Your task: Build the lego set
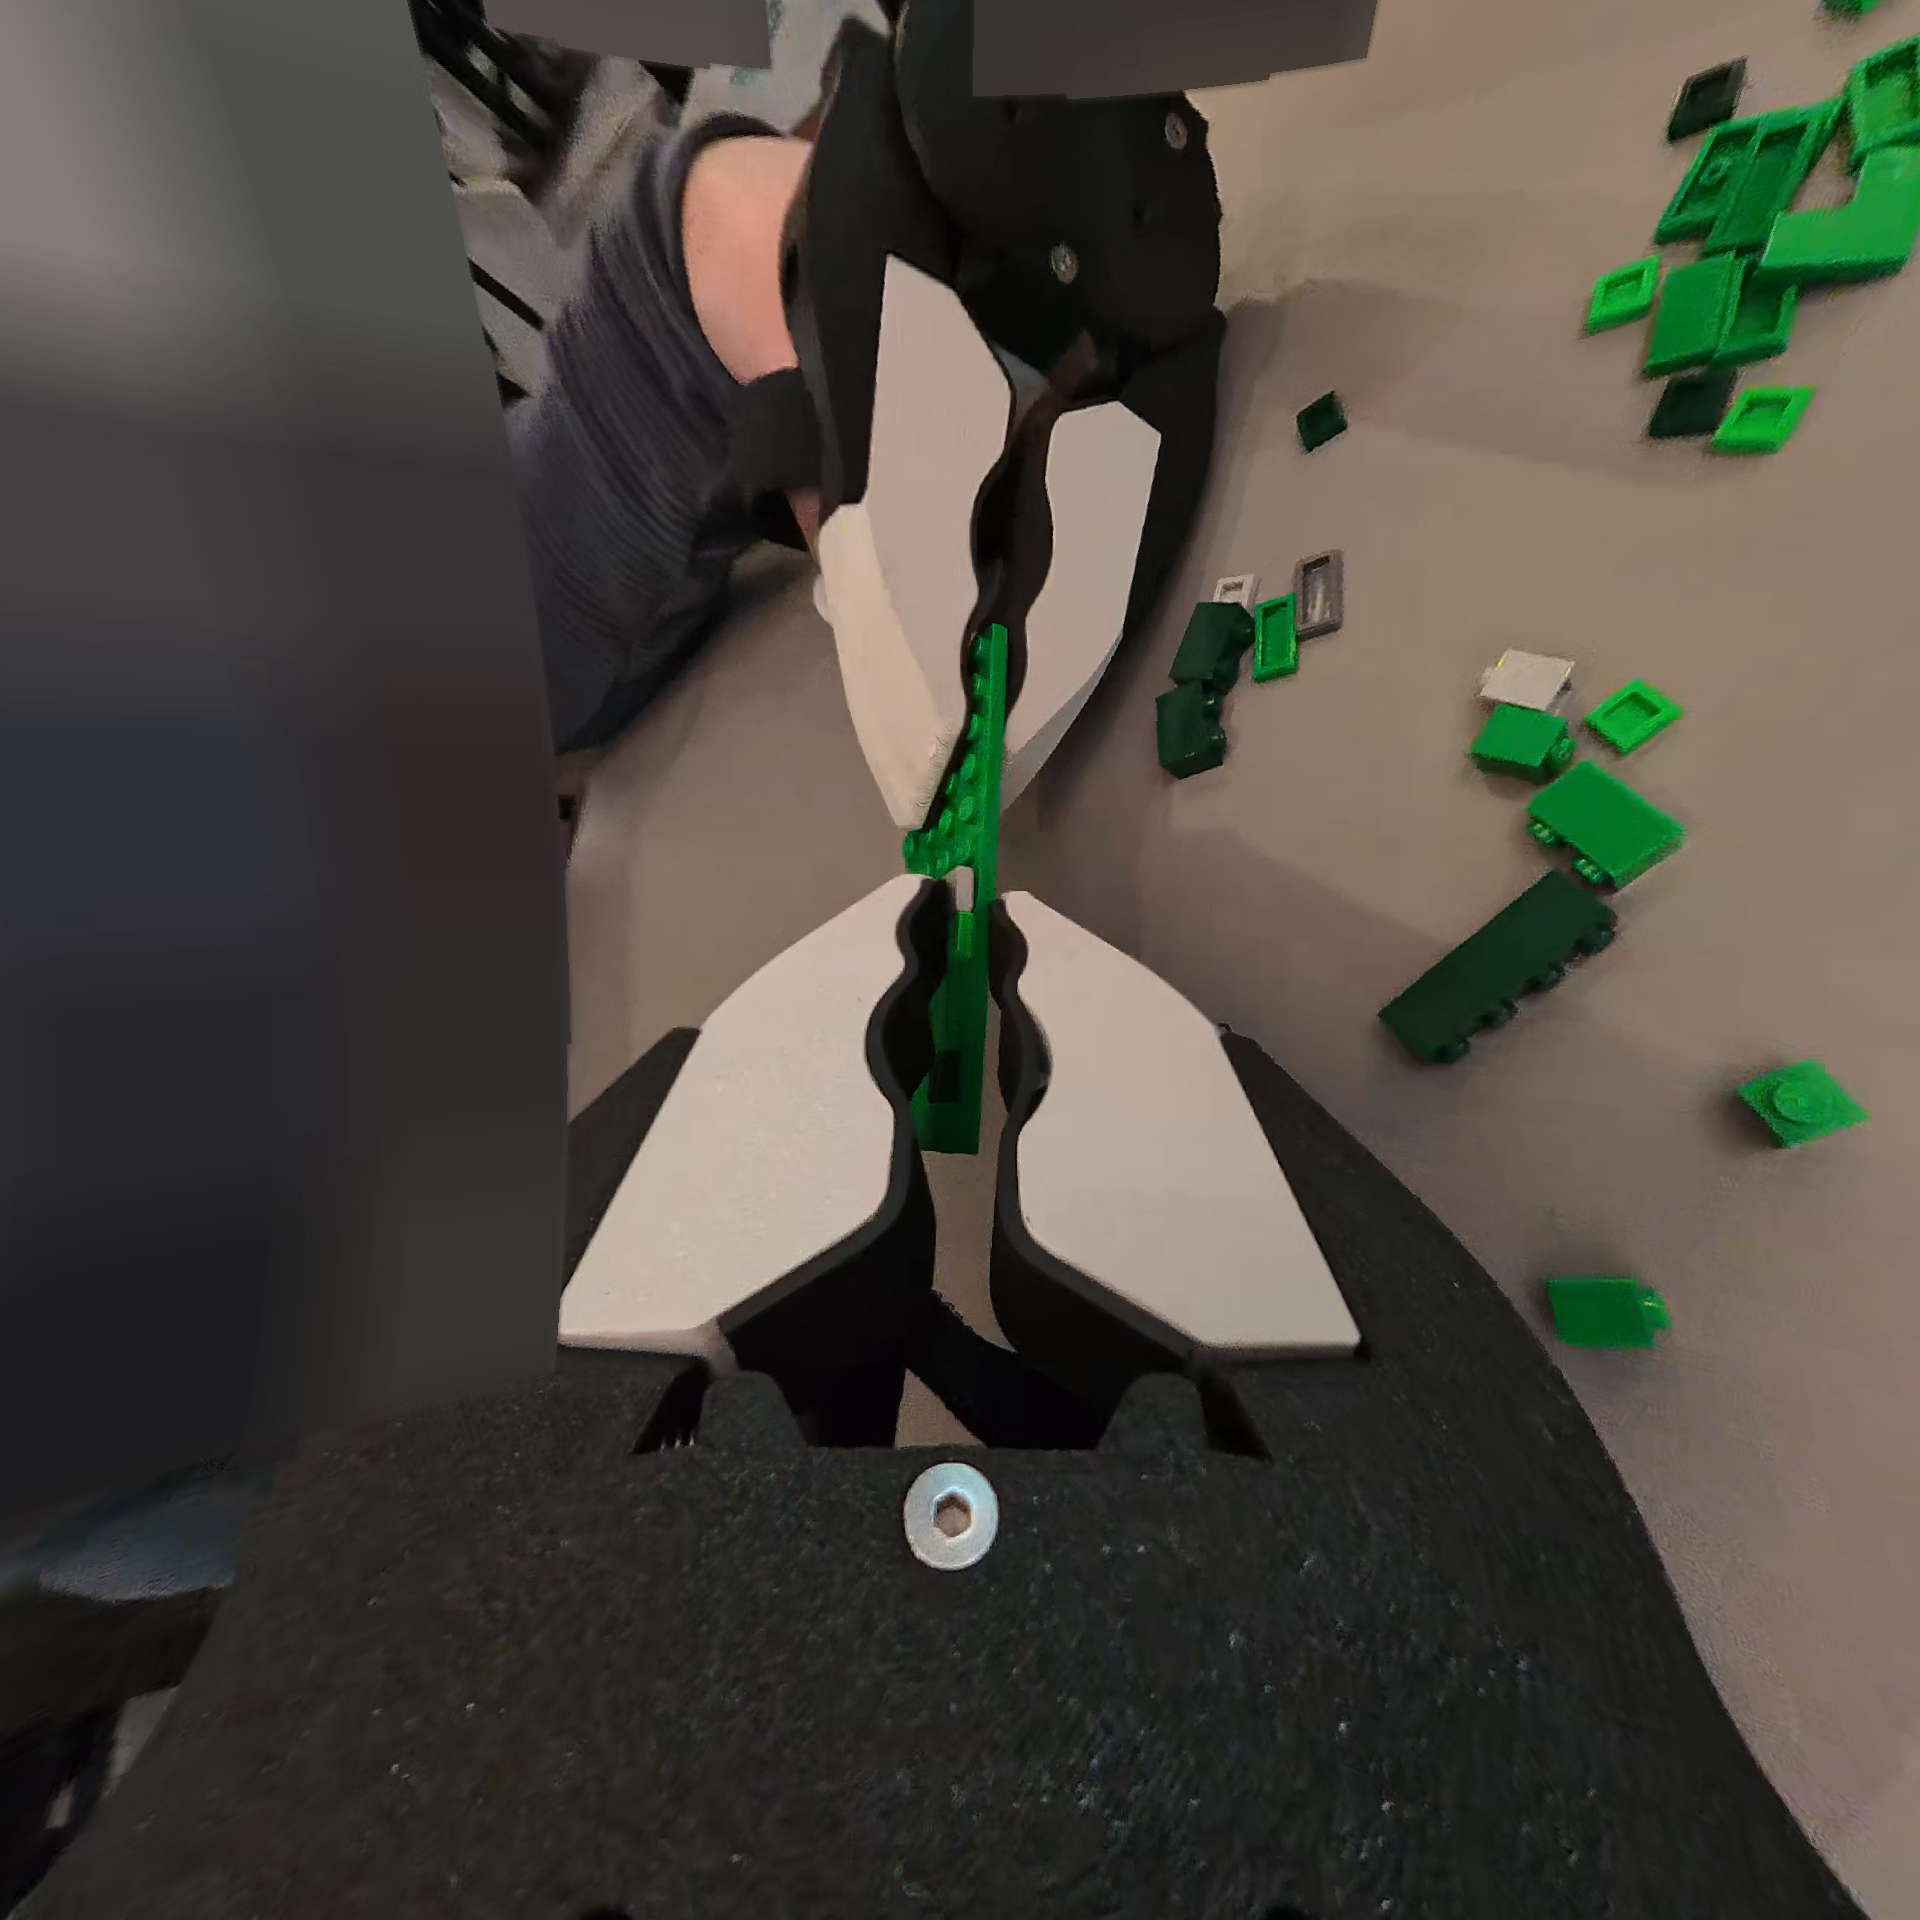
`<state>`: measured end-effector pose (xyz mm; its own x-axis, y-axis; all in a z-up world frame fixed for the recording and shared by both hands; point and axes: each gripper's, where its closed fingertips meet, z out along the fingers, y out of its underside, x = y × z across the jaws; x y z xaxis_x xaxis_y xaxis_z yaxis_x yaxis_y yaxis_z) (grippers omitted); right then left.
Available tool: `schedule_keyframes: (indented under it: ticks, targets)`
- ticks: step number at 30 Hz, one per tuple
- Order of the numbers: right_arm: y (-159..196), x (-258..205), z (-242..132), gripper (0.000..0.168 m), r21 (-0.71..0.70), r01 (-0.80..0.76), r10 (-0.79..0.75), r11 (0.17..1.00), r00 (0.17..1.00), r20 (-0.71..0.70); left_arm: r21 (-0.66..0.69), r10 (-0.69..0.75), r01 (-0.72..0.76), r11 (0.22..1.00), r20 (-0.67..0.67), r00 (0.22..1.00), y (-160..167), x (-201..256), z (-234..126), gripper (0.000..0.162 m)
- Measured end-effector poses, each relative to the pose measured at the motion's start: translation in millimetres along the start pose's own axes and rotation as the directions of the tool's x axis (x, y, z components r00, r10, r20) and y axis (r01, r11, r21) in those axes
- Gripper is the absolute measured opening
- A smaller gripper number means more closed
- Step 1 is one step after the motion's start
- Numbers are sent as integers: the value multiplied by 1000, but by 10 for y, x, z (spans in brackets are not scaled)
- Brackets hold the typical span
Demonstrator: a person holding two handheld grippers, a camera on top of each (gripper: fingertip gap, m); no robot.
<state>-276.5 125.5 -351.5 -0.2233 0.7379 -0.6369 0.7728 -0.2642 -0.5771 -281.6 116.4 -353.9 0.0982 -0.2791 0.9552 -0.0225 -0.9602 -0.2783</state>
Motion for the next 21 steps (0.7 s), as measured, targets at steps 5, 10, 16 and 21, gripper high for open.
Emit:
schedule_keyframes:
  ticks: [5, 10, 16, 21]
  targets:
    - [-6, -5, 6, 8, 30, 10, -8, 999, 999, -44, -2, 5, -5, 1000, 4, 1000, 4, -2, 2, 5]
    - [-130, 19, -73, 12, 193, 14, -4, 981, 999, -54, 19, -9, 9, 1000, -15, 1000, -24, 12, -12, 4]
    - [-231, -3, -266, 22, 249, 339, -238, 907, 902, -359, 21, -17, 17, 1000, -21, 1000, -30, 13, -14, 4]
    - [-172, -162, -161, 43, -213, 716, -628, 665, 382, -678, 43, -40, 41, 998, -32, 999, -58, 10, -27, 4]
